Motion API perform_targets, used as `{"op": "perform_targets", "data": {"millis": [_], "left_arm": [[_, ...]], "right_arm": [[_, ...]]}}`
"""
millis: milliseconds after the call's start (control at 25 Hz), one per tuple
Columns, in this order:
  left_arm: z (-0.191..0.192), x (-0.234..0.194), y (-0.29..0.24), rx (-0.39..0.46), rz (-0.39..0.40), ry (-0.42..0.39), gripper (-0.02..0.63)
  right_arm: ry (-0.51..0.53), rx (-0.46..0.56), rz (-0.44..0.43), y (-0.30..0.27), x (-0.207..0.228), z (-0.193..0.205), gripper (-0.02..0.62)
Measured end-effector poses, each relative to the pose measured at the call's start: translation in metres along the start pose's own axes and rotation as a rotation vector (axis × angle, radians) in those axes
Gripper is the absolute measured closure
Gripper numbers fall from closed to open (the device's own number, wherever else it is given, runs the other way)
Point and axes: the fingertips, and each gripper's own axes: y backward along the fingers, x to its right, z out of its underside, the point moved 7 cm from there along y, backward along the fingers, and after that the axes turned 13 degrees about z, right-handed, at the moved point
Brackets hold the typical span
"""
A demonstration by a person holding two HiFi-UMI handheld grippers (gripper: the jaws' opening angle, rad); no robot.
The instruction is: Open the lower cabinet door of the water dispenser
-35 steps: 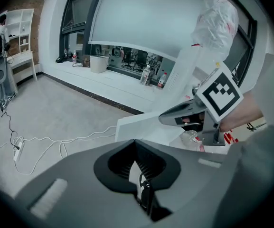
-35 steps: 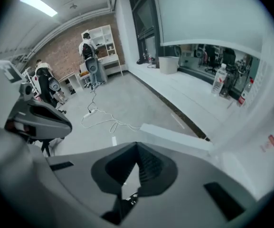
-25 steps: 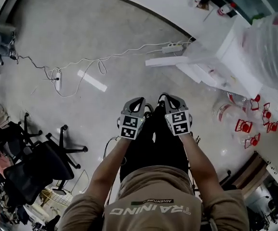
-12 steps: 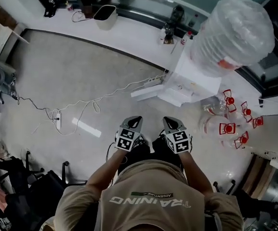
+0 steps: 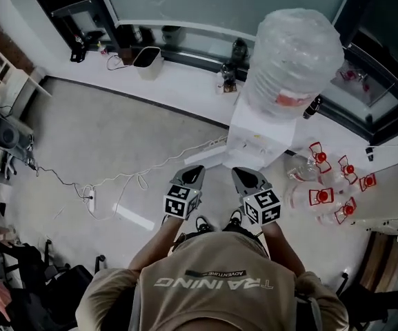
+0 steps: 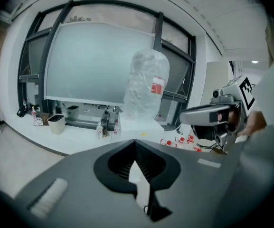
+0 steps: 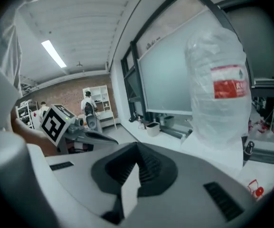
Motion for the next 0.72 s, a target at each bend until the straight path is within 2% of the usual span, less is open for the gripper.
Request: {"op": "perform_targets", "data": {"millis": [240,400,480,600,720], "left_arm": [[-0.083,0.022,0.013,0.154,-0.051,-0.120,0.606],[-0.125,0.033,0.027,0.272,-0.091,-0.176,0.606],[-0.139,0.037,0.033,0.298,-0.111,-0.204,0.606],[-0.149,0.037,0.040,0.294,-0.142,-0.238,0.606],[-0.149,0.037,0.047,0.307,-0.161,-0.223,0.606]], "right_arm": [[0.057,0.148,-0.018,0.017,0.019,-0.058,0.588],[0.116,0.227,-0.033,0.021,0.022,-0.090,0.588],[0.128,0.255,-0.048,0.021,0.022,-0.103,0.588],[0.123,0.286,-0.077,0.018,0.020,-0.118,0.588],[0.124,0.293,-0.082,0.017,0.018,-0.125,0.588]]}}
